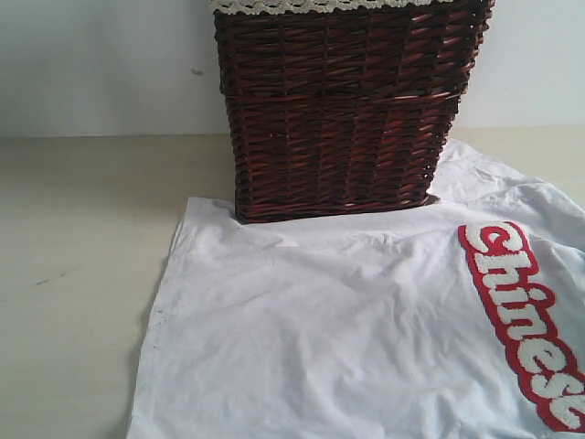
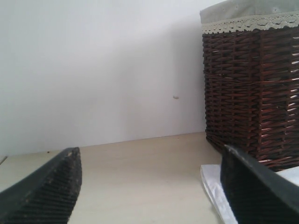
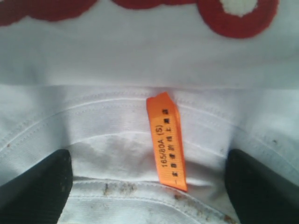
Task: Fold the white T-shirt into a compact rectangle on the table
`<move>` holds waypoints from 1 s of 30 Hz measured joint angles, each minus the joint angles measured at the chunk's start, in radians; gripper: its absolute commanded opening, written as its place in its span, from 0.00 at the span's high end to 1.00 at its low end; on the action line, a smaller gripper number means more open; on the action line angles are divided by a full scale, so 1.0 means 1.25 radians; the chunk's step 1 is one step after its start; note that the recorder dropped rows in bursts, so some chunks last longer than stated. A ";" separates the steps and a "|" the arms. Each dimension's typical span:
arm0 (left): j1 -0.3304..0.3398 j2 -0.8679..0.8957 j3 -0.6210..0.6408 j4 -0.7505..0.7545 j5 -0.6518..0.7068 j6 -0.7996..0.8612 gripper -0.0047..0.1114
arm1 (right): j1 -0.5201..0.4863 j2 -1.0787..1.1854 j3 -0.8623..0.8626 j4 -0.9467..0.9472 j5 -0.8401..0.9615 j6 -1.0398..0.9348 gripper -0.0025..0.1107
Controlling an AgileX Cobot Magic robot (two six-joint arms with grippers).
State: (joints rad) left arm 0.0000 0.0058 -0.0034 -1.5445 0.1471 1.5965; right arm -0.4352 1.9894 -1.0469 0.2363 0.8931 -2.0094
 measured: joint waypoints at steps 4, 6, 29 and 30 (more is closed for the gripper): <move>0.000 0.000 0.000 0.000 0.000 0.000 0.29 | 0.000 0.000 0.000 0.000 0.000 0.000 0.24; 0.000 0.000 0.000 -0.015 0.015 0.000 0.29 | 0.000 0.000 0.000 0.000 0.000 0.000 0.24; -0.023 0.232 -0.316 -0.009 -0.042 0.400 0.29 | 0.000 0.000 0.000 0.003 0.000 0.002 0.24; -0.023 0.279 -0.346 -0.007 -0.046 0.400 0.29 | 0.000 0.000 0.000 0.003 0.000 0.002 0.24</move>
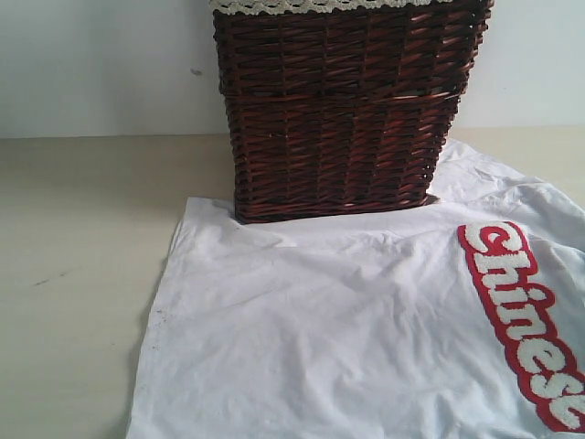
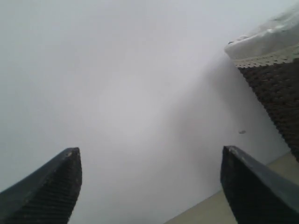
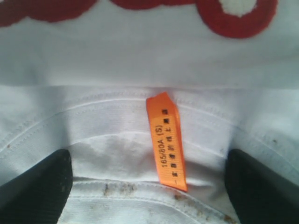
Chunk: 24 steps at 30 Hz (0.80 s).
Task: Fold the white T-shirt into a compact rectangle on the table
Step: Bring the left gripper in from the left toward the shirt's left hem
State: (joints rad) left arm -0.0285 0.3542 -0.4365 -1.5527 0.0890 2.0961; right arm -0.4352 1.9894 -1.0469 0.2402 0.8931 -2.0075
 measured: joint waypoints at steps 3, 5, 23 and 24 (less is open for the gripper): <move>0.000 0.145 -0.119 0.003 -0.004 0.000 0.29 | 0.000 0.000 0.000 0.000 0.000 0.000 0.24; 0.000 0.250 -0.188 0.003 -0.004 -0.002 0.29 | 0.000 0.000 0.000 0.000 0.000 0.000 0.24; -0.054 0.700 -0.294 0.829 0.817 -0.628 0.29 | 0.000 0.000 0.000 0.001 0.000 0.001 0.24; -0.054 0.700 -0.303 0.840 0.814 -0.628 0.29 | 0.000 0.000 0.000 0.001 0.000 0.001 0.24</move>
State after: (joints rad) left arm -0.0954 1.2287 -0.8148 -0.5028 1.1062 1.3107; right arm -0.4352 1.9894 -1.0469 0.2409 0.8931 -2.0057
